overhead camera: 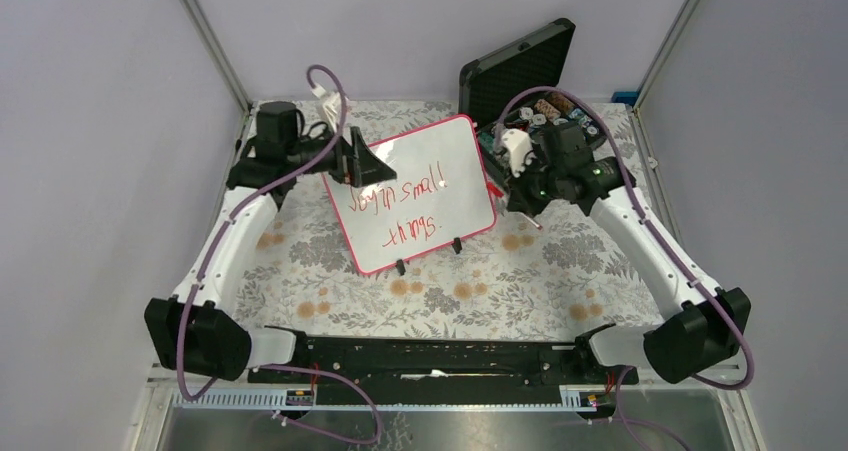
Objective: Write a sentence on the whiteboard
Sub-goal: Put down the whiteboard marker at the center of the board.
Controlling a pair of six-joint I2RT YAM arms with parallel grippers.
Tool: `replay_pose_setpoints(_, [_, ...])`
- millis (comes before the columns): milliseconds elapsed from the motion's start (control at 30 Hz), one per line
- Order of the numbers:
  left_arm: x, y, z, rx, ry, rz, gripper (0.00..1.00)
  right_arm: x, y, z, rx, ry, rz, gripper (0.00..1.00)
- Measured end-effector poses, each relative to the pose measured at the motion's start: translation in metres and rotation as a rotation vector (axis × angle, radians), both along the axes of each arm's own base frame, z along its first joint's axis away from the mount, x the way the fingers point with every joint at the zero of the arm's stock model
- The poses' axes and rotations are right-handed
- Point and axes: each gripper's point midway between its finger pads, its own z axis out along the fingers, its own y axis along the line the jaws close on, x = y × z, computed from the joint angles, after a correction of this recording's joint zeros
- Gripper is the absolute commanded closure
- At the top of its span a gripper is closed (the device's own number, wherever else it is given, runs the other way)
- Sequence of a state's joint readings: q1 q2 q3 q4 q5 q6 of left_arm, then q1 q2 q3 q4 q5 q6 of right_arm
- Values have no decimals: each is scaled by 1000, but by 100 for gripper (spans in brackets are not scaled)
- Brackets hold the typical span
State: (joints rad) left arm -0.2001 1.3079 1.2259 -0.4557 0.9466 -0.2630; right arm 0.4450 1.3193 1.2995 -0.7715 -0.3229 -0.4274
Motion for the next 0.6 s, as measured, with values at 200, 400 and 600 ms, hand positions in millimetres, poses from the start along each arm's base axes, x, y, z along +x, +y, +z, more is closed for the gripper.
replay_pose_setpoints(200, [33, 57, 42, 9, -120, 241, 1, 8, -69, -50, -18, 136, -225, 100])
replay_pose_setpoints(400, [58, 124, 42, 28, -105, 488, 1, -2, -131, -98, -50, 244, -426, 100])
replay_pose_setpoints(600, [61, 133, 31, 37, -80, 526, 1, 2, -163, -137, -92, 302, -533, 100])
